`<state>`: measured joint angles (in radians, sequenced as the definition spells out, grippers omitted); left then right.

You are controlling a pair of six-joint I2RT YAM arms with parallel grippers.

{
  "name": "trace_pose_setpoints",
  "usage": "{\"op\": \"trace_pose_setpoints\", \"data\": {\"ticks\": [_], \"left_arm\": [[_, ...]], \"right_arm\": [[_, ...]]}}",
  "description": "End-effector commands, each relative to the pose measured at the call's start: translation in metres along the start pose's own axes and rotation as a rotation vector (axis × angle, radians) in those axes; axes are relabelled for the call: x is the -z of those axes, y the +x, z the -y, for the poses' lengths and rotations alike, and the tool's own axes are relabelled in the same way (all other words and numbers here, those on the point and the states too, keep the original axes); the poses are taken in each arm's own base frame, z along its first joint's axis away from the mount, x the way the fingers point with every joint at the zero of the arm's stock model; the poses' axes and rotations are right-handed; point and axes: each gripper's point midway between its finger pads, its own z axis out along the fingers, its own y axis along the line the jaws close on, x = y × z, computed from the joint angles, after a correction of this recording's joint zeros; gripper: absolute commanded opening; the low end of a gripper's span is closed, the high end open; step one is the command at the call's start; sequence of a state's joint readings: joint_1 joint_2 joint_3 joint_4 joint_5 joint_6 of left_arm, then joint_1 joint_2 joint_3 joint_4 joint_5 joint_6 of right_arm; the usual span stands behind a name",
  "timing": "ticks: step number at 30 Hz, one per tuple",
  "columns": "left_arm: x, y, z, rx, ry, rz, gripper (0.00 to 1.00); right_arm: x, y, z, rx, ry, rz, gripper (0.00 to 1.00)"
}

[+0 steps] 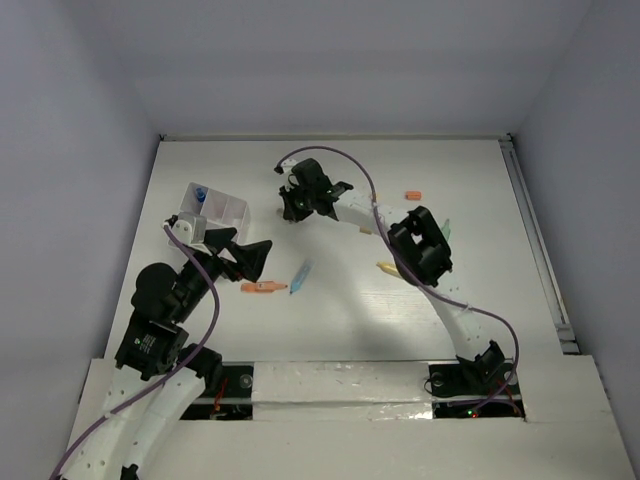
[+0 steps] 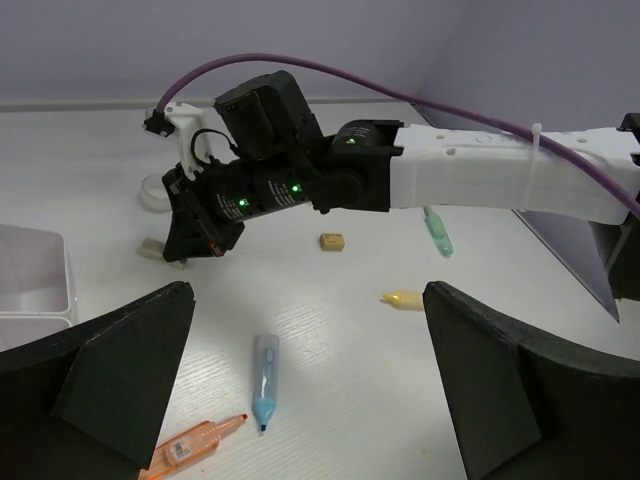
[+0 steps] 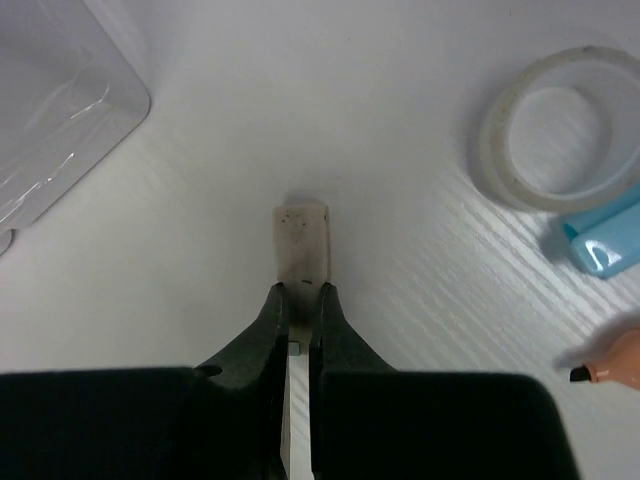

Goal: Sort the stationery into containers
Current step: Pick up the stapler from the center of the board, then place the stapler in the storage box.

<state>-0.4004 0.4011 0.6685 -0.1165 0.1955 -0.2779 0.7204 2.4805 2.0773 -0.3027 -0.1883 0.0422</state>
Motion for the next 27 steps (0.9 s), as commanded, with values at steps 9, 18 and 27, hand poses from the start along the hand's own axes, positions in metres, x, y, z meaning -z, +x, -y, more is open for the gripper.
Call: {"op": "trace_pose_setpoints", "data": {"ticks": [9, 18, 27], "left_arm": [[0.002, -0.024, 0.01, -0.019, 0.031, 0.076, 0.99], [0.0, -0.022, 0.01, -0.017, 0.03, 0.069, 0.99], [0.003, -0.024, 0.014, -0.018, 0.048, 0.074, 0.99]], "right_arm": [[0.096, -0.14, -0.087, -0.168, -0.248, 0.482, 0.0], [0.077, -0.169, -0.149, -0.356, -0.413, 0.601, 0.0], [0.054, -0.178, -0.171, -0.417, -0.463, 0.598, 0.01]]}}
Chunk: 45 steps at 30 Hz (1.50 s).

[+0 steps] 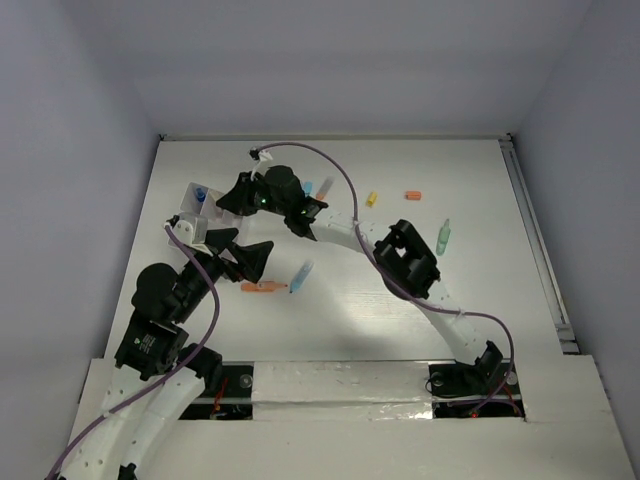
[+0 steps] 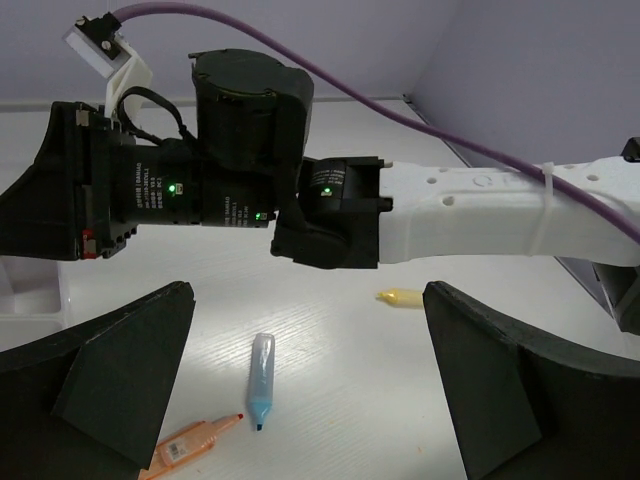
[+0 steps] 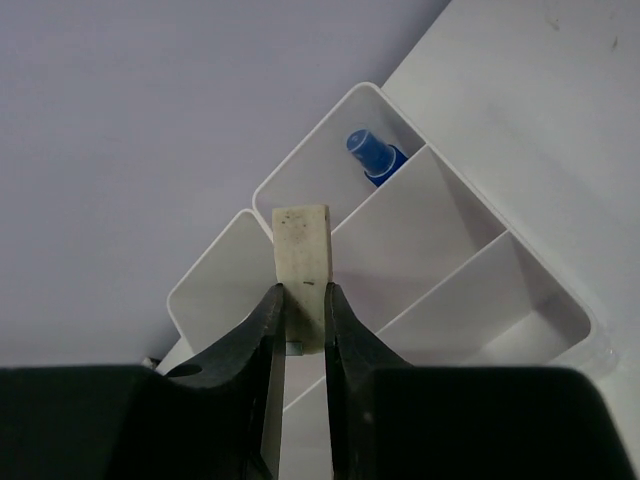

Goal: Sort the stationery into containers
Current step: Place the stapler in the storage box.

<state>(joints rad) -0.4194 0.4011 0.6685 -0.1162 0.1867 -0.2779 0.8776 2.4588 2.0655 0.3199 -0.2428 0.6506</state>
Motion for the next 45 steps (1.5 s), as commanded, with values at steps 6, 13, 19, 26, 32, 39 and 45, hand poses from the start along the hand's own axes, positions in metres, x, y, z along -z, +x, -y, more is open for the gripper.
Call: {"op": "trace_pose_setpoints", "data": {"ticks": [6, 13, 19, 26, 32, 39, 45], "left_arm": [[0.004, -0.025, 0.012, -0.019, 0.039, 0.08, 0.99], [0.003, -0.024, 0.011, -0.019, 0.037, 0.079, 0.99], [0.003, -0.024, 0.011, -0.02, 0.036, 0.08, 0.99], [0.003, -0.024, 0.011, -0.02, 0.037, 0.079, 0.99], [0.004, -0.024, 0.011, -0.02, 0.036, 0.08, 0.99], [0.003, -0.023, 0.011, -0.02, 0.037, 0.074, 0.99], [0.004, -0.024, 0.011, -0.02, 0.036, 0.081, 0.99]], "right_arm": [[-0.013, -0.029, -0.023, -0.054, -0.027, 0.104, 0.06], [-0.026, -0.015, -0.014, -0.065, -0.004, 0.084, 0.11], [-0.029, -0.014, -0.014, -0.081, -0.01, 0.085, 0.17], [-0.029, -0.01, -0.024, -0.084, -0.037, 0.075, 0.43], [-0.028, -0.015, -0.031, -0.086, -0.06, 0.079, 0.48], [-0.005, -0.04, -0.049, -0.01, -0.067, 0.137, 0.48], [0.067, -0.082, 0.001, 0.078, 0.108, 0.181, 0.48]]}}
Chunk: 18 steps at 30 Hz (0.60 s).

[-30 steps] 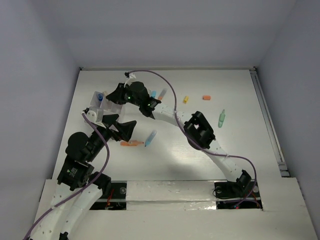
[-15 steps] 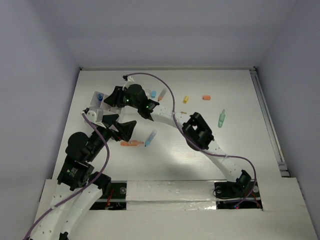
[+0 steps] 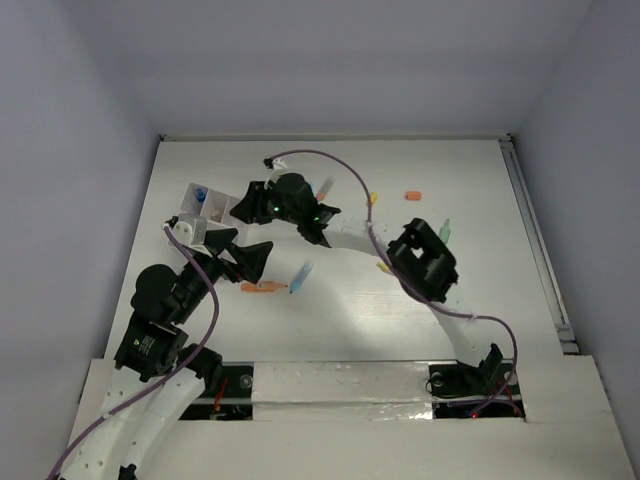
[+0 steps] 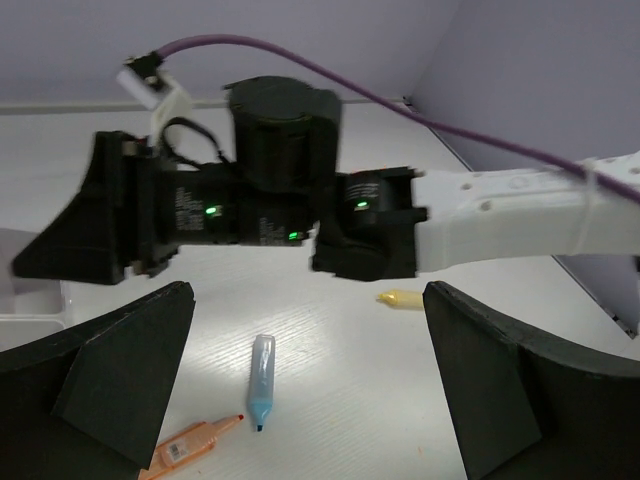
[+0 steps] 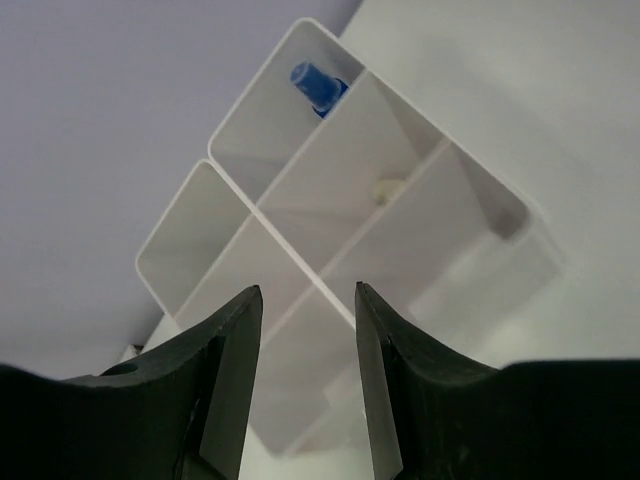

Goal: Sort the stationery into containers
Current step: Place the stapler in the storage box.

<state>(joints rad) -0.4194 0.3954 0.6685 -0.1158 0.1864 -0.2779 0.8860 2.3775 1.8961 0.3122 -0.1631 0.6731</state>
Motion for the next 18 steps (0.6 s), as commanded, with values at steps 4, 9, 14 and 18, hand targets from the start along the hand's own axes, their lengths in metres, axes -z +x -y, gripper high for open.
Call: {"op": "trace_pose_setpoints", "data": {"ticks": [4, 9, 14, 18], "left_arm": [[0.004, -0.024, 0.012, -0.019, 0.041, 0.08, 0.99], [0.004, -0.024, 0.014, -0.02, 0.05, 0.077, 0.99], [0.004, -0.024, 0.014, -0.02, 0.053, 0.076, 0.99], [0.002, -0.021, 0.014, -0.017, 0.053, 0.066, 0.99]], "right_arm": [[0.112, -0.102, 0.071, 0.075, 0.22, 0.192, 0.47], [0.184, -0.094, 0.139, 0.174, 0.578, 0.043, 0.48], [0.252, -0.077, 0.193, 0.197, 0.87, -0.1, 0.64], [0.268, -0.061, 0.207, 0.183, 0.939, -0.174, 0.72]]}}
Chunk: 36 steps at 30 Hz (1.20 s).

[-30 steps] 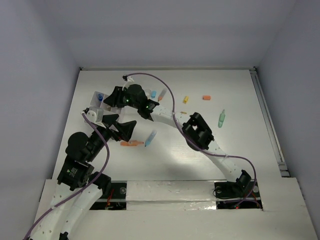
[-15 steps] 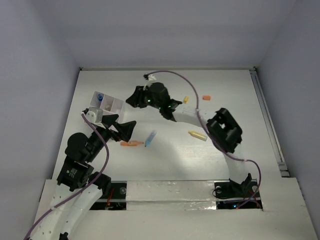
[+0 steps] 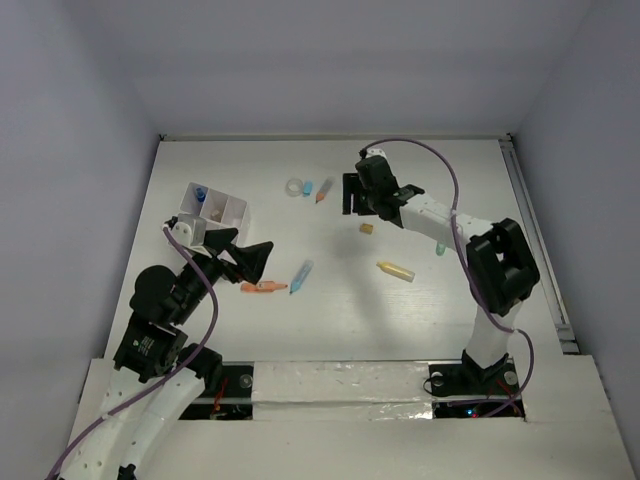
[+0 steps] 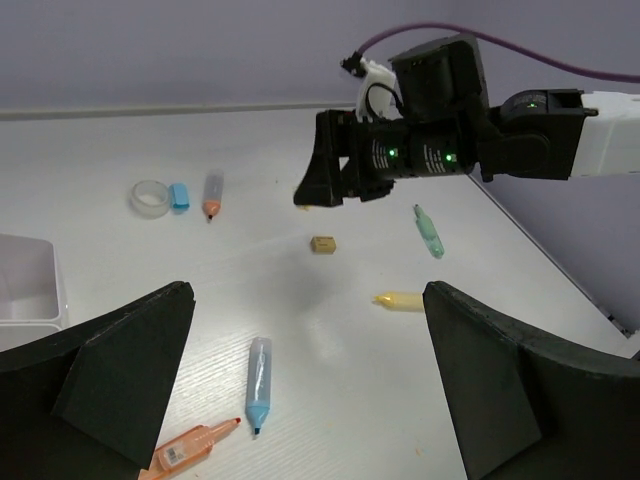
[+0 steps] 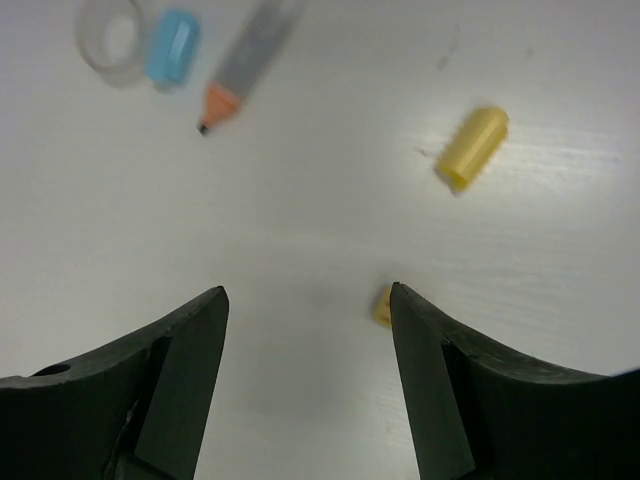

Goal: Sort the stationery into containers
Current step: Place the stapler in the storage box, then pick up the stationery from the center of the board.

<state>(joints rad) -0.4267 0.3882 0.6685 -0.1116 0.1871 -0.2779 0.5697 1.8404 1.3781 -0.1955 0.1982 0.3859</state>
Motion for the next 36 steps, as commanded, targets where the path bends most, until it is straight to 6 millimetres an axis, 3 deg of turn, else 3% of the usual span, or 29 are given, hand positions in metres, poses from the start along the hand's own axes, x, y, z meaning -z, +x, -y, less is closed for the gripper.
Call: {"op": "trace_pose_setpoints", "data": {"ticks": [1, 8, 15, 21, 26, 27, 28, 30, 32, 35, 36], "left_arm": [[-0.001, -0.019, 0.01, -0.016, 0.039, 0.055, 0.99], [-0.002, -0.017, 0.008, -0.014, 0.028, 0.047, 0.99], [-0.004, -0.016, 0.008, -0.013, 0.028, 0.042, 0.99], [-0.004, -0.016, 0.008, -0.013, 0.029, 0.043, 0.99], [-0.004, -0.016, 0.008, -0.014, 0.03, 0.044, 0.99], [-0.004, -0.016, 0.009, -0.014, 0.033, 0.045, 0.99], [-0.004, -0.016, 0.009, -0.014, 0.033, 0.045, 0.99], [-0.004, -0.016, 0.009, -0.014, 0.036, 0.044, 0.99], [-0.004, -0.016, 0.009, -0.014, 0.036, 0.043, 0.99], [-0.005, -0.016, 0.009, -0.012, 0.038, 0.043, 0.99], [-0.005, -0.016, 0.01, -0.012, 0.039, 0.042, 0.99]], "right_arm": [[0.005, 0.026, 0.033, 0.069, 0.144, -0.108, 0.72], [-0.012, 0.048, 0.052, 0.036, 0.207, -0.17, 0.73], [-0.029, 0.061, 0.053, 0.002, 0.178, -0.205, 0.67], [-0.038, 0.066, 0.054, -0.011, 0.172, -0.219, 0.47], [-0.041, 0.073, 0.054, -0.013, 0.171, -0.241, 0.44], [-0.04, 0.074, 0.053, -0.015, 0.162, -0.244, 0.38], [-0.04, 0.074, 0.053, -0.017, 0.161, -0.244, 0.2], [-0.039, 0.069, 0.051, -0.022, 0.153, -0.226, 0.16], [-0.037, 0.059, 0.043, -0.025, 0.113, -0.194, 0.16], [-0.021, 0.03, -0.002, 0.0, -0.045, -0.098, 0.16], [-0.011, 0.011, -0.03, 0.011, -0.119, -0.038, 0.16]]}}
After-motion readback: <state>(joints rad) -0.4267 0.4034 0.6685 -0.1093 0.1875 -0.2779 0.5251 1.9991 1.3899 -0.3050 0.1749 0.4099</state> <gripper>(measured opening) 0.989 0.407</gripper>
